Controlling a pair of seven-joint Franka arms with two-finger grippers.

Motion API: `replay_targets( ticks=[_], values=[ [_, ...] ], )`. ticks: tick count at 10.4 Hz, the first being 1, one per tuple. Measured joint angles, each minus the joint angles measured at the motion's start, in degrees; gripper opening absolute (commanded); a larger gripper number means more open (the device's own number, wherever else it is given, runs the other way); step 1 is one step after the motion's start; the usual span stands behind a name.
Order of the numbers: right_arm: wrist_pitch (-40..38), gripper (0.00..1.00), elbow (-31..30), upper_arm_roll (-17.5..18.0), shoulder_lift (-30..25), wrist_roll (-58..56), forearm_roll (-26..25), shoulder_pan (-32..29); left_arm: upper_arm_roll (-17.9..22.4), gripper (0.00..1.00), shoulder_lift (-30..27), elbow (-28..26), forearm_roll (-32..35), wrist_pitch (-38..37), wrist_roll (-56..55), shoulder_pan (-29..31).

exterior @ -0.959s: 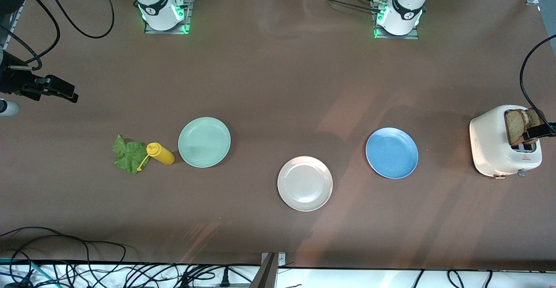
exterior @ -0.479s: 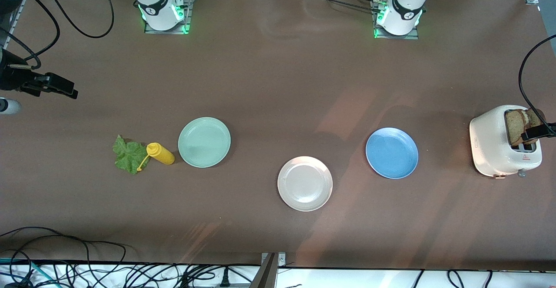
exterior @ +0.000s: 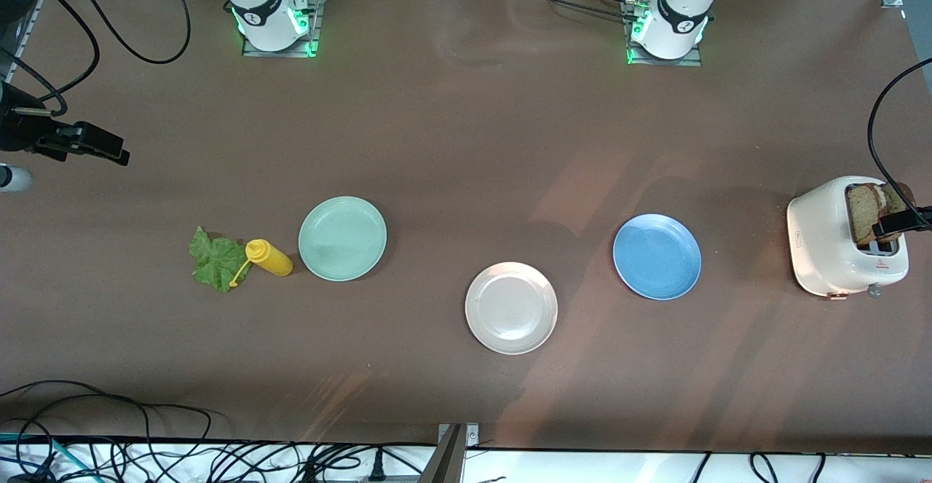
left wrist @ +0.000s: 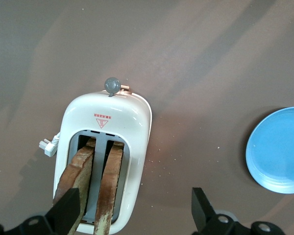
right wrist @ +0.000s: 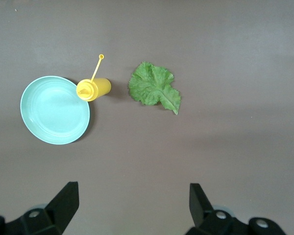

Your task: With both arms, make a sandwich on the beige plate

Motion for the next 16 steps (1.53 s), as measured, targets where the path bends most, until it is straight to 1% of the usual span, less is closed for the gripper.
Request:
replay_targets(
  ticks=[14,16],
  values=[
    [-0.5,1.0,0.0,-0.2,0.0,0.0,0.0,-0.3,0.0,1.0,-0.1,0.1,0.0,0.0,-0.1,-0.1],
    [-0.5,1.0,0.0,-0.2,0.1,0.0,0.0,-0.3,-0.1,1.0,-0.3,0.3,0.0,-1.1,-0.1,-0.2]
  ],
)
